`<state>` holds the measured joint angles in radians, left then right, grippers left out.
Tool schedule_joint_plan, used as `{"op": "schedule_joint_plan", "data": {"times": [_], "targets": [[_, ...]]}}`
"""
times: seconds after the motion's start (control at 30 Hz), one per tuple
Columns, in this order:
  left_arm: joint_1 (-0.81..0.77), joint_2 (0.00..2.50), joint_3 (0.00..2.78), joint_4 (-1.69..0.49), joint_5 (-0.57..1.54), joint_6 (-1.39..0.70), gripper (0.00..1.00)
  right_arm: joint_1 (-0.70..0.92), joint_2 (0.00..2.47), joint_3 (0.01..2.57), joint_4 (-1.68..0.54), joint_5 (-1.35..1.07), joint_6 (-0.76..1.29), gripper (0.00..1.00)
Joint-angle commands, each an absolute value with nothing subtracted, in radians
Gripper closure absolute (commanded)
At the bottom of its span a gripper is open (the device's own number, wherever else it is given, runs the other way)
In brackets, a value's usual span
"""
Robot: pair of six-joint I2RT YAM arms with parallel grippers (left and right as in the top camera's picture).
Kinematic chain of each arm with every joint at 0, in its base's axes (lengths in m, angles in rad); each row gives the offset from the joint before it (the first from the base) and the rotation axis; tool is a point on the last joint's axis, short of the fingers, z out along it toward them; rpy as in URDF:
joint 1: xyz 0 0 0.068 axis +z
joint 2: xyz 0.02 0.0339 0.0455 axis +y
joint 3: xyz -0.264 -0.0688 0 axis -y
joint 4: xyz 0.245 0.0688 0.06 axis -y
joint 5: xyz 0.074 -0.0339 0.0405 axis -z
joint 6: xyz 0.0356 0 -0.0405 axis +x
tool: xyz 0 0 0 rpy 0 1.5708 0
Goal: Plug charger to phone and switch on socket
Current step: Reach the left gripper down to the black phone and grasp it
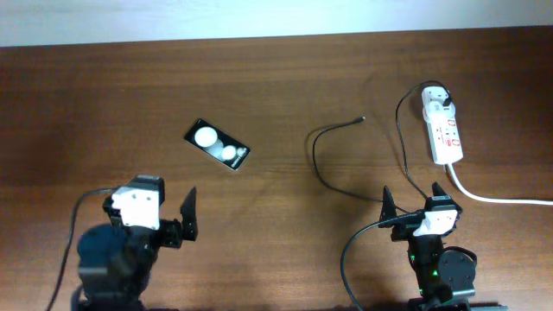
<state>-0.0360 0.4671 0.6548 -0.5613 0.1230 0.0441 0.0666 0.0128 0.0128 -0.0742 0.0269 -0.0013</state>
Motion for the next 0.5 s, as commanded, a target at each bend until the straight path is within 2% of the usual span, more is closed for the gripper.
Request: {"op": "schedule_joint_plan", "data": {"times": [0.0,0.1,0.47], "targets": [[-0.030,0.623,0.840,-0.725,0.282,0.038,0.01,0.072,0.006,0.006,-0.079,0.022,-0.004,0.01],[-0.030,0.676,0.868,-0.801,0.543,0.038,0.01,0.072,0.006,0.006,-0.078,0.022,-0.004,0.01],[-0.030,0.691,0.868,-0.870,0.554,0.038,0.01,0.072,0.006,0.006,-0.079,0.022,-0.004,0.01]]}}
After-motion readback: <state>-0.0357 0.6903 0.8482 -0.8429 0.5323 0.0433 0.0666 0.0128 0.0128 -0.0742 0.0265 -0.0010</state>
